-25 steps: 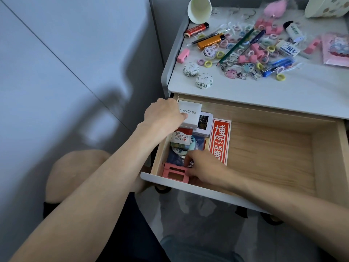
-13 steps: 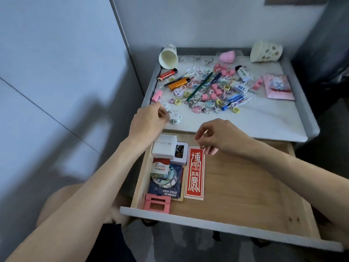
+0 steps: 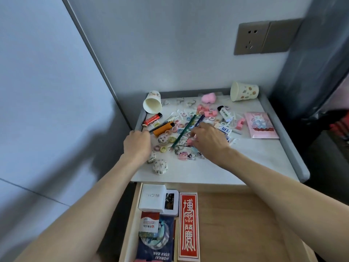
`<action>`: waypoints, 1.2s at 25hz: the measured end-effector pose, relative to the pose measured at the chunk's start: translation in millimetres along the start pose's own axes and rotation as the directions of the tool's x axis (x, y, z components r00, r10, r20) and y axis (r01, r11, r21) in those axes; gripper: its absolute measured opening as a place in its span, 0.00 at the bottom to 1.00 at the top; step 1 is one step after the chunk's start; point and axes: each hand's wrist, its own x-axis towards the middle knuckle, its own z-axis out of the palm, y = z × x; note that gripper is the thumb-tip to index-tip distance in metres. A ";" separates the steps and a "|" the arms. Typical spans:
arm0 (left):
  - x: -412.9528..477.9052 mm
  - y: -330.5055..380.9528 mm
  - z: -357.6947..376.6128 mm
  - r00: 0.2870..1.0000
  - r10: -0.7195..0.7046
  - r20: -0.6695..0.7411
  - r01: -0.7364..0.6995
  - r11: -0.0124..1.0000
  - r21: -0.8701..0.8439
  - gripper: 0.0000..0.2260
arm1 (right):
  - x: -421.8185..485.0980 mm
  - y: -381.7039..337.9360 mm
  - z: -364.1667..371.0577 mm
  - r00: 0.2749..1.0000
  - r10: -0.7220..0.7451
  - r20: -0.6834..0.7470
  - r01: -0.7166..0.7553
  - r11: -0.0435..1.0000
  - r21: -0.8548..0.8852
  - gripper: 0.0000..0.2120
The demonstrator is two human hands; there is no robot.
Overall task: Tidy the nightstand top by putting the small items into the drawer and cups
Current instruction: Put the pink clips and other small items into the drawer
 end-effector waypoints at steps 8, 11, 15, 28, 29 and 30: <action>21.4 39.3 -24.6 0.983 0.046 -0.176 -0.121 0.888 -0.443 0.08 | 6.1 14.4 3.4 0.994 -0.065 -0.090 0.068 0.997 0.031 0.05; 31.0 66.0 -34.6 0.988 0.060 -0.143 -0.133 0.803 -0.581 0.05 | 8.6 10.4 6.6 0.997 -0.077 -0.017 0.077 0.996 0.039 0.16; 35.4 63.6 -30.4 1.000 0.000 -0.024 -0.017 0.703 -0.711 0.04 | 13.9 4.3 13.3 0.994 -0.109 -0.005 0.109 0.994 0.020 0.13; 52.9 120.6 -13.2 0.873 0.487 0.021 -0.462 0.840 -0.286 0.05 | -45.6 64.0 -37.9 0.858 0.405 0.316 -0.372 0.065 0.926 0.08; 53.9 119.2 -13.5 0.863 0.504 0.033 -0.477 0.834 -0.276 0.05 | -46.5 61.4 -39.9 0.865 0.390 0.316 -0.360 0.045 0.932 0.07; 53.8 117.8 -14.1 0.852 0.522 0.039 -0.494 0.826 -0.271 0.05 | -47.5 59.3 -41.9 0.873 0.372 0.315 -0.349 0.024 0.937 0.07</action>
